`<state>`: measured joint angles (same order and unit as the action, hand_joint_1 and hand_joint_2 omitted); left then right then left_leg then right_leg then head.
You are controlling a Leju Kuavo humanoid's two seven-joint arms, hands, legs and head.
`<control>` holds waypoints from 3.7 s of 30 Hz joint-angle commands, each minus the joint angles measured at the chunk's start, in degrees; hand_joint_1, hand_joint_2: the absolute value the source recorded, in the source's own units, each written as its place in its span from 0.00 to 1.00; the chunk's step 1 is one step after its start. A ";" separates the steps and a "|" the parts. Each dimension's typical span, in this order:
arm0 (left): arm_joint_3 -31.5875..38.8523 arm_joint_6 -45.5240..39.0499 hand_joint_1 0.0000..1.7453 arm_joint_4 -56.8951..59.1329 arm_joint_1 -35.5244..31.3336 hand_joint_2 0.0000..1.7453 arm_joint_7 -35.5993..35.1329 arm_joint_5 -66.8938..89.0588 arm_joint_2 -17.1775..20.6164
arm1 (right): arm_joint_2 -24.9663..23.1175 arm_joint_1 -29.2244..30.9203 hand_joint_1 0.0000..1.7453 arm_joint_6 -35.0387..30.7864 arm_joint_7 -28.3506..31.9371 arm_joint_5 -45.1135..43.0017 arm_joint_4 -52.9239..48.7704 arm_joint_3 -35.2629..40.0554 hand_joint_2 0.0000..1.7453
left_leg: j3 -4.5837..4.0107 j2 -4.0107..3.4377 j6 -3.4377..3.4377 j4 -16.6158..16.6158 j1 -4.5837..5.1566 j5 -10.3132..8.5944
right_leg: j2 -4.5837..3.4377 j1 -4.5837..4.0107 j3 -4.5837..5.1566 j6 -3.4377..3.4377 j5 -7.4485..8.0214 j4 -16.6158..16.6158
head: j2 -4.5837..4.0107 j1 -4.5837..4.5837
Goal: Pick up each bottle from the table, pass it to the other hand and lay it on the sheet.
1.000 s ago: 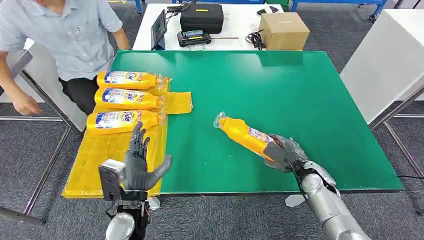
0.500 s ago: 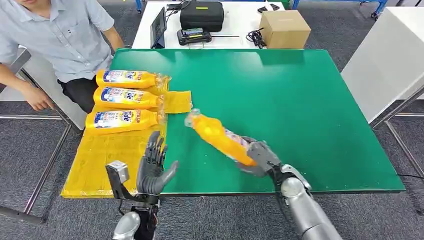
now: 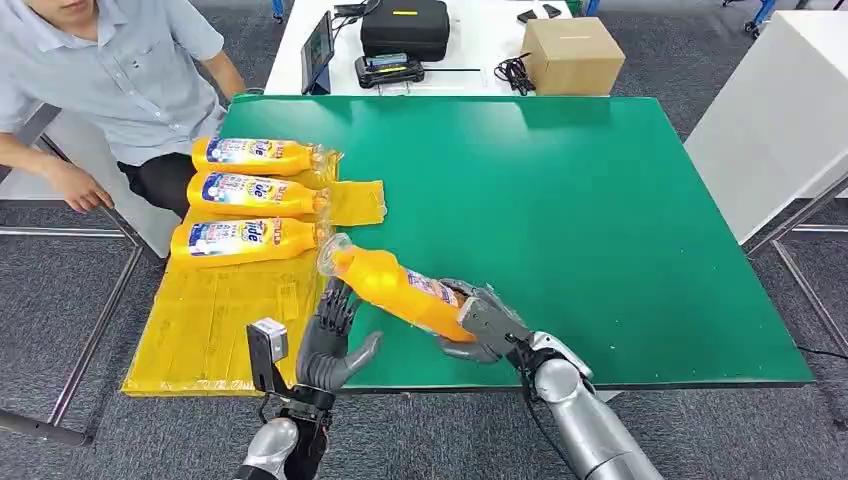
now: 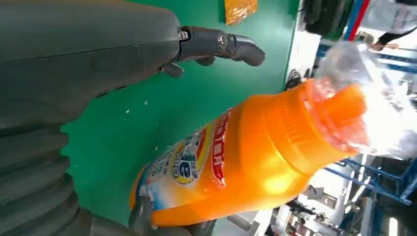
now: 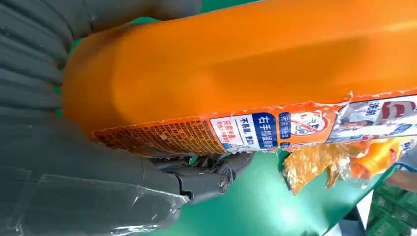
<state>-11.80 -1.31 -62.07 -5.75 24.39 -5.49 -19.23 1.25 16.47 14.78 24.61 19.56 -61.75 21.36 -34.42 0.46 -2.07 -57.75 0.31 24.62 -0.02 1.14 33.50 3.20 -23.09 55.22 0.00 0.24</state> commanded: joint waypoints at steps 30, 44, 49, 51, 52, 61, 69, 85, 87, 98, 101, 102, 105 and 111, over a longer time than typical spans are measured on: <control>0.15 2.66 1.00 6.66 -7.10 1.00 4.68 -7.00 0.66 | -7.16 9.51 0.28 -3.59 2.23 -0.07 18.21 17.97 1.00 | 0.03 -0.07 0.12 0.00 -0.07 0.07 | -0.04 -0.07 0.00 -0.13 -0.06 0.01 | 0.00 0.00; 4.75 -3.37 1.00 -4.50 -2.77 1.00 6.39 -2.15 1.02 | -7.77 3.02 0.00 -6.59 1.77 1.05 16.47 15.00 0.00 | -0.08 -0.05 0.09 0.02 -0.07 0.04 | -0.02 -0.07 0.11 -0.09 -0.04 -0.02 | 0.00 0.02; 4.78 -8.93 1.00 -7.11 -1.85 1.00 6.30 5.76 1.85 | -7.17 0.99 0.00 -9.19 1.06 3.07 14.13 12.97 1.00 | 0.00 0.01 0.14 0.01 -0.10 0.07 | 0.06 -0.10 0.03 -0.15 -0.09 -0.01 | 0.00 0.00; 5.00 -16.15 1.00 -9.51 -0.97 1.00 3.25 19.14 2.05 | -6.54 -1.66 0.00 -10.88 -0.02 5.16 10.79 10.36 1.00 | -0.02 0.03 0.13 0.01 -0.10 0.07 | 0.07 -0.10 0.05 -0.15 -0.09 -0.01 | 0.00 -0.02; 5.93 -15.49 1.00 -11.24 -0.21 1.00 2.42 20.54 1.43 | -6.08 -2.62 0.00 -10.79 -0.05 5.76 9.79 9.75 1.00 | 0.08 -0.01 0.17 -0.01 -0.14 0.12 | 0.05 -0.13 -0.05 -0.19 -0.14 0.01 | 0.00 0.00; 6.83 -18.96 1.00 -11.95 -0.46 1.00 -0.67 34.31 1.47 | -6.14 -3.68 0.00 -10.57 0.24 7.40 8.59 7.80 1.00 | -0.14 -0.02 0.08 0.03 -0.05 0.01 | 0.04 -0.04 0.18 -0.09 -0.03 -0.01 | 0.00 0.00; 4.10 -26.97 0.91 -8.48 -4.33 1.00 -9.48 66.82 7.43 | -6.01 -3.22 0.00 -9.63 1.30 7.87 9.05 6.13 1.00 | 0.12 -0.03 0.20 0.02 -0.10 0.10 | 0.04 -0.10 -0.06 -0.23 -0.14 0.02 | 0.00 -0.02; 0.72 -20.77 1.00 13.02 -17.23 1.00 -21.08 89.01 15.73 | -5.97 -4.16 0.00 -8.12 3.81 7.22 7.50 6.43 1.00 | 0.02 0.04 0.17 0.01 -0.11 0.01 | 0.13 -0.09 0.02 -0.17 -0.08 0.01 | 0.00 -0.02; -0.59 -16.84 1.00 17.08 -19.28 1.00 -21.94 90.58 16.81 | -6.06 -3.89 0.00 -7.89 3.88 7.01 7.94 6.47 1.00 | 0.12 0.00 0.19 0.00 -0.13 0.07 | 0.08 -0.12 -0.08 -0.20 -0.14 0.01 | 0.00 -0.02; -1.56 -15.74 0.00 30.61 -25.72 1.00 -25.47 92.38 17.26 | -6.94 -1.79 0.00 -7.71 4.93 6.61 11.08 6.37 1.00 | 0.13 -0.06 0.18 0.03 -0.09 -0.05 | 0.00 -0.07 -0.07 -0.18 0.00 0.04 | 0.00 -0.02; -1.26 -13.22 0.00 33.32 -26.54 1.00 -25.88 92.80 17.72 | -7.03 -1.50 0.00 -7.74 4.97 6.52 11.49 6.10 1.00 | 0.20 -0.13 0.24 0.03 -0.11 -0.09 | -0.08 -0.09 -0.11 -0.20 0.02 0.04 | 0.00 -0.04; -0.66 -11.62 0.00 35.13 -26.94 1.00 -25.60 92.34 17.65 | -7.16 -1.27 0.00 -7.72 5.06 6.46 11.90 5.89 1.00 | 0.24 -0.14 0.21 0.06 -0.09 -0.11 | -0.09 -0.07 -0.16 -0.17 0.03 0.01 | 0.00 -0.02; 0.02 -11.13 0.00 36.06 -26.85 1.00 -25.42 91.75 17.40 | -7.27 -1.10 0.00 -7.84 5.07 6.47 12.22 5.73 1.00 | 0.38 -0.18 0.25 0.10 -0.08 -0.17 | -0.13 -0.07 -0.29 -0.19 0.06 0.02 | 0.00 -0.02; 0.62 -8.05 0.00 38.06 -26.89 1.00 -24.14 90.88 17.40 | -7.50 -0.05 0.00 -7.85 5.14 6.64 13.86 5.41 1.00 | 0.72 -0.25 0.24 0.14 -0.07 -0.19 | -0.20 -0.05 -0.60 -0.20 0.11 0.00 | 0.00 -0.02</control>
<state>-11.63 -12.02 -33.81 -32.84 -0.44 85.59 -3.85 -5.77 13.13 6.84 29.53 26.14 -53.20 27.69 -33.77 0.51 -1.91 -57.69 0.25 24.44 0.04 1.11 32.87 3.10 -23.06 55.27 0.00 0.22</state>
